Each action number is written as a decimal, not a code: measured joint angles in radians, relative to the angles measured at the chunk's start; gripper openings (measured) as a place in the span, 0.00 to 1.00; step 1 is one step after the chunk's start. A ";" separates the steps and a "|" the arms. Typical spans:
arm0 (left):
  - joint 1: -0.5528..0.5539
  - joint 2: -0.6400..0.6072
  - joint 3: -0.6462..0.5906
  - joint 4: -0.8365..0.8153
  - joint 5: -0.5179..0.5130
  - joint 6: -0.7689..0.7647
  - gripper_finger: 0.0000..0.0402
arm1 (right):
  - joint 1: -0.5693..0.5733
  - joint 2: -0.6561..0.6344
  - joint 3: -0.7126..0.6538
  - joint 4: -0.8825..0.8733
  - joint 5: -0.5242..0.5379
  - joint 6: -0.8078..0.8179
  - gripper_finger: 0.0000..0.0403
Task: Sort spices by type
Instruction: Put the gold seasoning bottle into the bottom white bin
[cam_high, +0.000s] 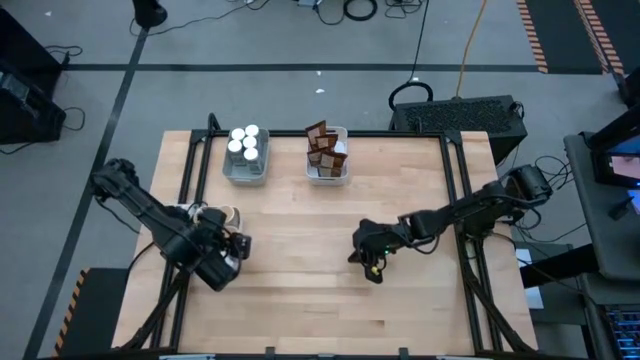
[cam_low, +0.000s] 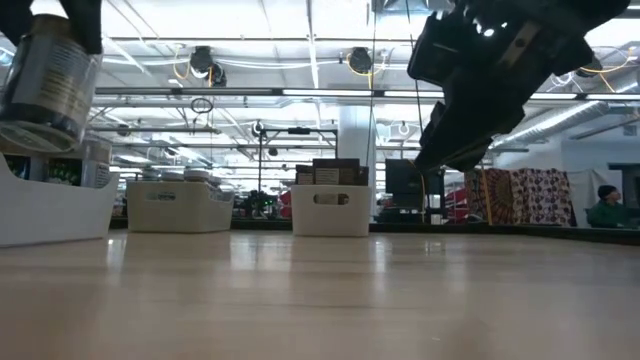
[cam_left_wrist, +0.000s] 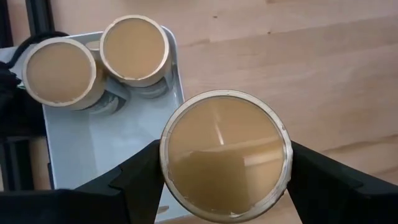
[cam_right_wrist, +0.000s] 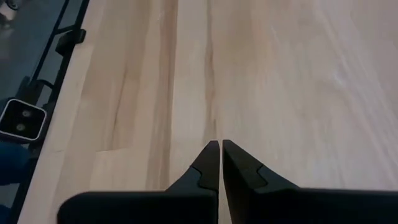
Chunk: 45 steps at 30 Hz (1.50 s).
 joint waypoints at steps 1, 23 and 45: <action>0.000 0.004 0.000 0.000 0.000 0.000 0.70 | -0.006 0.000 0.000 -0.001 -0.001 0.000 0.00; -0.002 0.000 -0.139 -0.004 0.010 0.002 0.70 | -0.016 0.000 0.000 0.001 -0.051 0.064 0.00; 0.026 0.023 -0.216 -0.001 0.047 -0.005 0.70 | -0.016 0.000 0.000 0.002 -0.071 0.097 0.00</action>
